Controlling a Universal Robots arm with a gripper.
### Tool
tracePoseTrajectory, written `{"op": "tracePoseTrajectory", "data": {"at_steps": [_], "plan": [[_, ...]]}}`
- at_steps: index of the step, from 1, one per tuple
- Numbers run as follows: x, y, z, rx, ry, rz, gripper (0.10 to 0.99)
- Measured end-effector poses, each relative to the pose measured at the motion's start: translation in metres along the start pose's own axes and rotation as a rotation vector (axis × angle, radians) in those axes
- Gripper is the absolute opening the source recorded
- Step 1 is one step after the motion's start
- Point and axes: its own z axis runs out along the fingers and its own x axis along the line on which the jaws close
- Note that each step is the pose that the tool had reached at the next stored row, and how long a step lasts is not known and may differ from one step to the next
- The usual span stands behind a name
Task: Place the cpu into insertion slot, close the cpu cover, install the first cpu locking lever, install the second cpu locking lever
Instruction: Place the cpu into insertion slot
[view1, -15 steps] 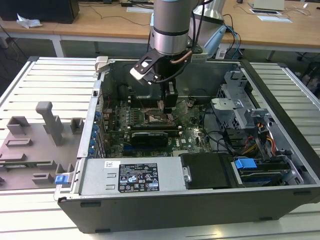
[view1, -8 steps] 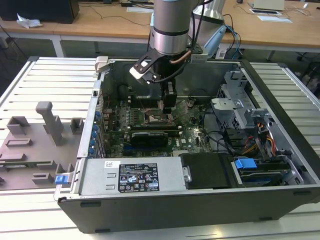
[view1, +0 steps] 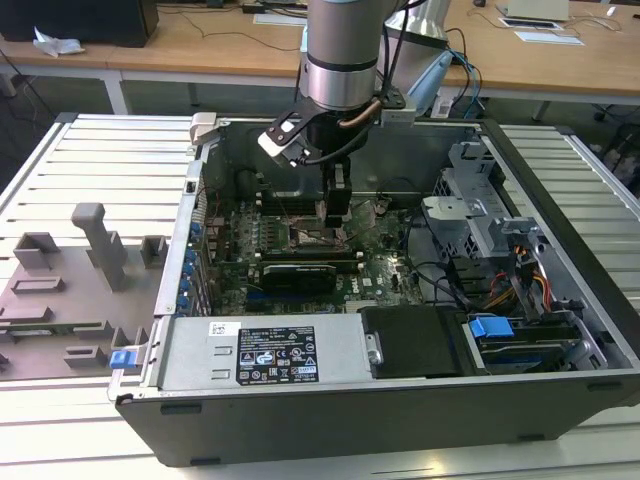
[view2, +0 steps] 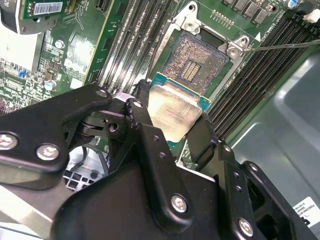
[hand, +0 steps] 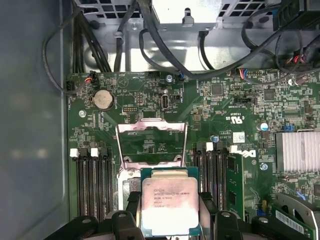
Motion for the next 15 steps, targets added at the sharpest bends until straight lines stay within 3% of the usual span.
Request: {"op": "tracePoseTrajectory", "data": {"at_steps": [15], "plan": [[0.0, 0.0, 0.0, 0.002, -0.0043, 0.102, 0.545]]}}
